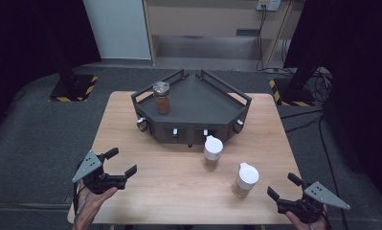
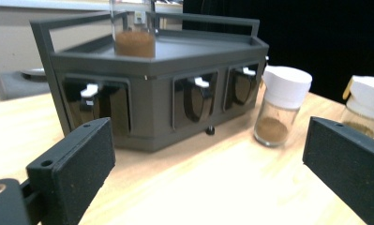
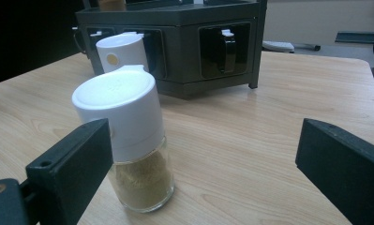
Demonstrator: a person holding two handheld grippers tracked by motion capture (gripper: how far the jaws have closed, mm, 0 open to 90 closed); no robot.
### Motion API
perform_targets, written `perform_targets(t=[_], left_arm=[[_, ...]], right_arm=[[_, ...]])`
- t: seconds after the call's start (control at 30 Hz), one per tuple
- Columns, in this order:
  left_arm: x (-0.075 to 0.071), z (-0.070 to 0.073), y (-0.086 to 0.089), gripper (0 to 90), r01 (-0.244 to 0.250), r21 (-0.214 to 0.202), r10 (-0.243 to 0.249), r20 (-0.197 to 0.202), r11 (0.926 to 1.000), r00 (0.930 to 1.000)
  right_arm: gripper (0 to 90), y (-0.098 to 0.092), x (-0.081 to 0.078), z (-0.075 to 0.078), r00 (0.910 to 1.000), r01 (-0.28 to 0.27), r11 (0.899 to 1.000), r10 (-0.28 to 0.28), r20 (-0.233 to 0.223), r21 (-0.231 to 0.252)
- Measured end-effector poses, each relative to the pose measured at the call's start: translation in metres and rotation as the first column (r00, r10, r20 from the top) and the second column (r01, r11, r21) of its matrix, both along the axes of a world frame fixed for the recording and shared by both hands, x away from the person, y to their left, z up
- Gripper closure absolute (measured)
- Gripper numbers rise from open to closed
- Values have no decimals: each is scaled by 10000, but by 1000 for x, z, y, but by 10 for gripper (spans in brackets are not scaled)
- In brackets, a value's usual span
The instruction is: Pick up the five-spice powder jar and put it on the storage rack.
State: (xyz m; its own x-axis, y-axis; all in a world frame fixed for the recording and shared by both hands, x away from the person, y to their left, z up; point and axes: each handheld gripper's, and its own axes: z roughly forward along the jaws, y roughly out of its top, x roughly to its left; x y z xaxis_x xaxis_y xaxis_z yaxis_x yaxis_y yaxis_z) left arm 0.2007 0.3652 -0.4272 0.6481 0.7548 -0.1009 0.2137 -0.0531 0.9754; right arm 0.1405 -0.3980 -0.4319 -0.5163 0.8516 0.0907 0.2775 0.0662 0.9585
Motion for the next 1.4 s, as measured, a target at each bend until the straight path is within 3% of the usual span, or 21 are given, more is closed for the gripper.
perform_targets(t=[0.4, 0.67, 1.4], left_arm=[[-13, -30, 3, 20, 17, -181, -17, 19, 9998, 10000], [-17, -40, 6, 21, -188, -160, 188, 33, 9997, 9998], [-24, -44, 11, 8, -664, 501, 650, 302, 9965, 9974]], right_arm=[[41, 0, 0, 0, 10000, 26, 10000, -26, -3, -13], [41, 0, 0, 0, 10000, -7, 10000, 7, 16, -7], [41, 0, 1, 0, 10000, -91, 10000, 91, 31, -2]])
